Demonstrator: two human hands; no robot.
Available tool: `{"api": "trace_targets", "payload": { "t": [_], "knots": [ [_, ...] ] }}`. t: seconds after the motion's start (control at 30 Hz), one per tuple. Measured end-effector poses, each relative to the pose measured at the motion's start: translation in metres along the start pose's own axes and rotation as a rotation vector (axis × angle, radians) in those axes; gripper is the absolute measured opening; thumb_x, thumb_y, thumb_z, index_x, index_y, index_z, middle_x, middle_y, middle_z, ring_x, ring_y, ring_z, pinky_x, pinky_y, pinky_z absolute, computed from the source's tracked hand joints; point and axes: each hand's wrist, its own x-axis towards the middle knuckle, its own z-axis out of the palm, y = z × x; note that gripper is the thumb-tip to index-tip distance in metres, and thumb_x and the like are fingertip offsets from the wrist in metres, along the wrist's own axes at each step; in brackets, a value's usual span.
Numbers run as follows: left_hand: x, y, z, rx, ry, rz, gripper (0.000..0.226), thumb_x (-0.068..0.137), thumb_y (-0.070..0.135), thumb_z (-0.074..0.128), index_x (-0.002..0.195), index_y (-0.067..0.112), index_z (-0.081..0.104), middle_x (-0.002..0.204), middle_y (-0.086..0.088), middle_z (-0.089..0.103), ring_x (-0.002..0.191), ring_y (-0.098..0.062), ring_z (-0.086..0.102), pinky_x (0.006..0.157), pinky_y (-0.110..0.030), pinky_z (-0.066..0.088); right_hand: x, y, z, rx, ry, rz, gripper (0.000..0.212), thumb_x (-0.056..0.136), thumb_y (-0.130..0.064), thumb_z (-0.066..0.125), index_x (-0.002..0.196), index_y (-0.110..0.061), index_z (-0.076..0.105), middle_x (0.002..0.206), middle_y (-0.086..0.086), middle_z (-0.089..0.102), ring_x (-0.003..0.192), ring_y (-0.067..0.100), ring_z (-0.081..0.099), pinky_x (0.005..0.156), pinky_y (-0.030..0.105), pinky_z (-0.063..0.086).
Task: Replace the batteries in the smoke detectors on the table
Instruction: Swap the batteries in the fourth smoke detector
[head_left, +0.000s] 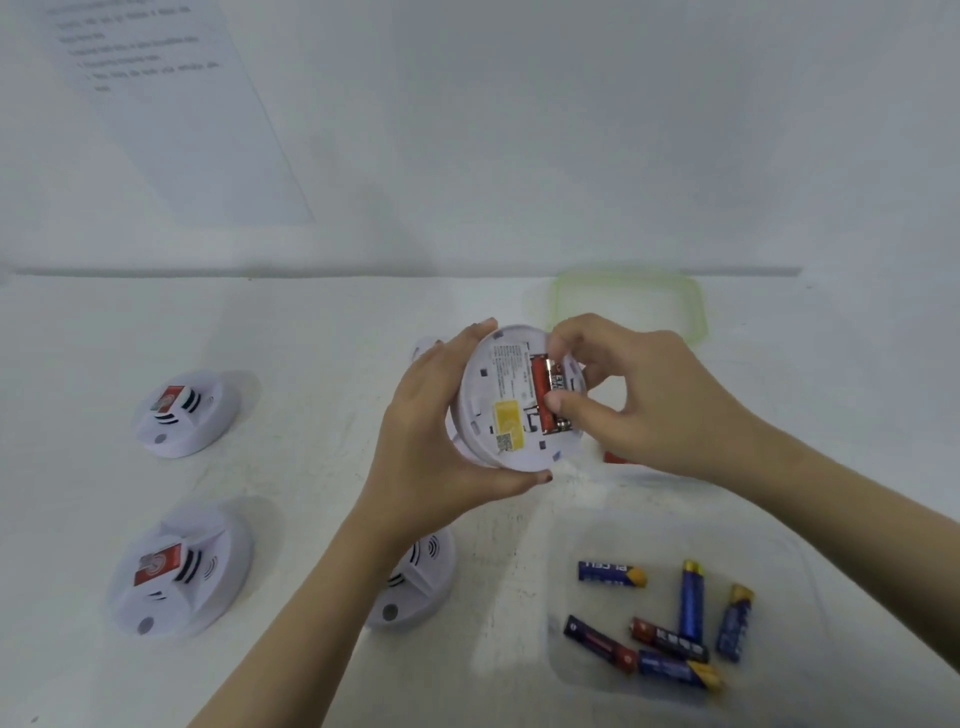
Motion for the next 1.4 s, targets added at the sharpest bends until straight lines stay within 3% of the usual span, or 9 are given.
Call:
{"api": "trace_targets", "payload": {
  "t": [0.1, 0.23, 0.37, 0.43, 0.57, 0.7, 0.97, 1.13, 1.4],
  "knots": [
    [0.001, 0.003, 0.005, 0.013, -0.011, 0.054, 0.095, 0.059, 0.051, 0.081, 0.135, 0.014, 0.039, 0.132, 0.016, 0.048, 0.122, -0.01, 0.053, 0.098, -0.049, 0.048, -0.004, -0.001, -0.006, -0.001, -0.028, 0.026, 0.023, 0.085, -0.025, 0.066, 0.091, -0.035, 0.046, 0.089, -0.01, 0.067, 0.08, -0.003, 0.061, 0.063, 0.016, 0.05],
    [0.001, 0.003, 0.01, 0.008, -0.018, 0.073, 0.094, 0.06, 0.05, 0.081, 0.136, 0.013, 0.039, 0.132, 0.011, 0.049, 0.124, -0.006, 0.05, 0.101, -0.046, 0.047, -0.011, -0.002, -0.012, -0.002, -0.022, 0.039, 0.025, 0.087, -0.024, 0.063, 0.088, -0.035, 0.041, 0.093, -0.012, 0.066, 0.083, -0.002, 0.061, 0.062, 0.02, 0.054],
    [0.004, 0.006, 0.015, -0.014, -0.022, 0.088, 0.096, 0.06, 0.051, 0.081, 0.137, 0.014, 0.038, 0.135, 0.018, 0.046, 0.13, -0.005, 0.046, 0.105, -0.047, 0.043, -0.022, 0.002, -0.01, -0.185, 0.074, -0.078, 0.036, 0.088, -0.027, 0.06, 0.12, -0.019, 0.047, 0.128, -0.011, 0.052, 0.118, 0.004, 0.046, 0.099, 0.01, 0.033],
    [0.006, 0.007, 0.017, 0.012, -0.027, 0.106, 0.096, 0.061, 0.053, 0.079, 0.138, 0.015, 0.036, 0.137, 0.022, 0.041, 0.132, 0.002, 0.04, 0.108, -0.043, 0.04, -0.027, 0.004, -0.009, -0.297, 0.217, -0.162, 0.033, 0.085, -0.024, 0.059, 0.116, -0.012, 0.054, 0.134, -0.002, 0.051, 0.124, 0.012, 0.041, 0.104, 0.017, 0.028],
    [0.01, 0.009, 0.019, 0.034, -0.024, 0.157, 0.096, 0.064, 0.055, 0.076, 0.138, 0.008, 0.037, 0.137, 0.019, 0.04, 0.133, 0.005, 0.037, 0.109, -0.042, 0.04, -0.038, 0.005, -0.008, -0.35, 0.432, -0.242, 0.021, 0.082, -0.011, 0.065, 0.102, -0.004, 0.065, 0.116, 0.009, 0.063, 0.109, 0.02, 0.051, 0.1, 0.02, 0.034],
    [0.011, 0.011, 0.022, 0.042, -0.028, 0.207, 0.094, 0.066, 0.054, 0.076, 0.136, 0.004, 0.038, 0.137, 0.005, 0.045, 0.132, 0.006, 0.036, 0.108, -0.041, 0.04, -0.047, 0.005, -0.01, -0.328, 0.476, -0.246, 0.015, 0.082, -0.008, 0.066, 0.097, -0.004, 0.066, 0.095, 0.001, 0.065, 0.091, 0.016, 0.054, 0.086, 0.022, 0.04],
    [0.0, 0.012, 0.022, 0.036, -0.083, 0.179, 0.097, 0.063, 0.053, 0.079, 0.139, 0.012, 0.035, 0.14, 0.011, 0.041, 0.134, 0.002, 0.036, 0.11, -0.024, 0.033, -0.073, -0.005, -0.023, 0.06, 0.37, -0.059, 0.01, 0.082, -0.019, 0.063, 0.091, -0.016, 0.066, 0.087, -0.011, 0.063, 0.078, 0.008, 0.06, 0.075, 0.013, 0.043],
    [-0.009, 0.013, 0.018, 0.008, -0.114, 0.133, 0.1, 0.06, 0.051, 0.081, 0.14, 0.014, 0.033, 0.141, 0.013, 0.041, 0.133, -0.01, 0.043, 0.108, -0.04, 0.04, -0.099, 0.003, -0.02, -0.074, -0.115, -0.018, 0.018, 0.083, -0.035, 0.054, 0.094, -0.027, 0.066, 0.086, -0.019, 0.062, 0.076, 0.004, 0.06, 0.072, 0.017, 0.047],
    [-0.018, 0.021, 0.014, 0.005, -0.18, 0.106, 0.099, 0.055, 0.054, 0.082, 0.137, 0.015, 0.041, 0.137, 0.008, 0.05, 0.126, -0.008, 0.049, 0.102, -0.04, 0.045, -0.098, 0.0, -0.013, -0.32, 0.027, 0.003, 0.059, 0.086, -0.053, 0.045, 0.142, -0.041, 0.03, 0.148, -0.009, 0.035, 0.126, 0.009, 0.044, 0.095, 0.026, 0.046]
  ]
}}
